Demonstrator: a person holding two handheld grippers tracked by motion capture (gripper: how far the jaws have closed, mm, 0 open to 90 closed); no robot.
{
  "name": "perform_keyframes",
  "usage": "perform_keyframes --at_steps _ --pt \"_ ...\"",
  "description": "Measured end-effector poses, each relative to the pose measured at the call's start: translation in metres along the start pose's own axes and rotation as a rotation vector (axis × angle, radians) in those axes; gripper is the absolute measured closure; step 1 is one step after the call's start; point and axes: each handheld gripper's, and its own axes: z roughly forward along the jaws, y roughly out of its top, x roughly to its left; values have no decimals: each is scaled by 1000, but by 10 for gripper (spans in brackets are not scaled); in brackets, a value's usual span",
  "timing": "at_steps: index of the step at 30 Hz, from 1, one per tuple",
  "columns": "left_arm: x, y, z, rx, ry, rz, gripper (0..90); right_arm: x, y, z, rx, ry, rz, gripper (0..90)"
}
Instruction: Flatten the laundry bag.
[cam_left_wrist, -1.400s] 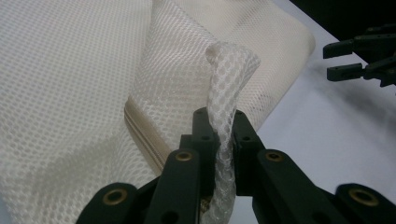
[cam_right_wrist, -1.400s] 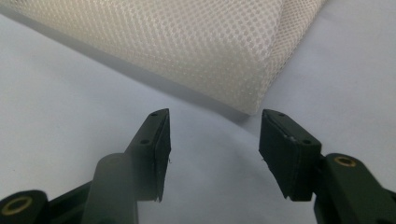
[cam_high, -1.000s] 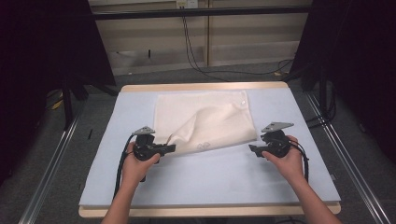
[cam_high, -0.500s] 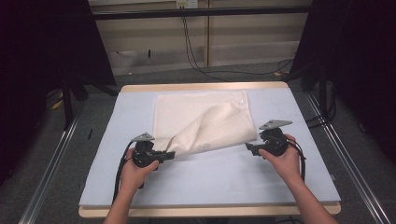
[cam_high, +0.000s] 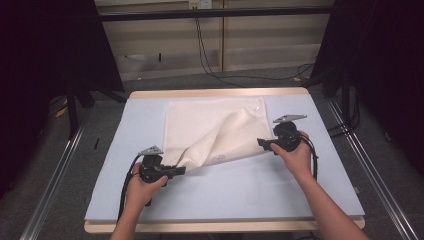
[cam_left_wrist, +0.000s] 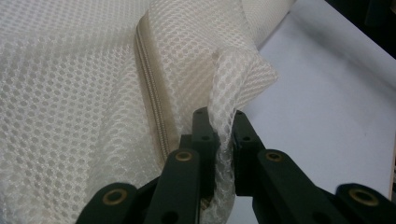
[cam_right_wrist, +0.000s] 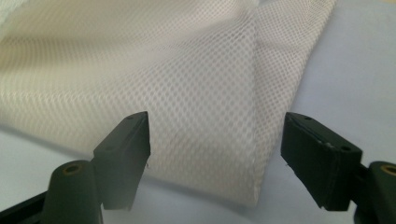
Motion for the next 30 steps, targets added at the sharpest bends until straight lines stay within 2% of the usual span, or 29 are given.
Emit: perform_keyframes --at_steps 3,6,9,10,12,15,17,18,22,26,28,30 --pt "0 -2 -2 2 2 2 833 -3 6 8 -1 12 11 279" --pt "0 -3 -3 0 0 2 833 -3 9 15 -16 75 54 427" --pt "-1 -3 -3 2 3 1 833 -1 9 15 -38 65 -8 674" --pt "-1 -4 -3 3 3 0 833 -1 8 13 -43 75 -20 744" --pt "0 -4 -4 12 7 1 833 0 6 7 -62 85 -50 835" --pt "-1 -5 -4 11 22 -15 832 2 -1 -5 -80 102 -83 873" --pt "-1 -5 -3 27 41 -10 831 4 -9 -14 -99 110 -107 878" --pt "-2 -5 -2 29 45 -13 831 6 -15 -18 -85 116 -136 878" --pt "-2 -5 -1 27 46 -20 821 11 -38 -24 -29 139 -191 880" --pt "-3 -3 -2 7 35 -43 786 12 -52 -24 1 157 -208 880" --pt "-1 -2 -4 0 31 -38 759 9 -56 -23 0 173 -195 880" --pt "0 -1 -7 -19 24 -51 715 8 -58 -22 7 185 -190 880"
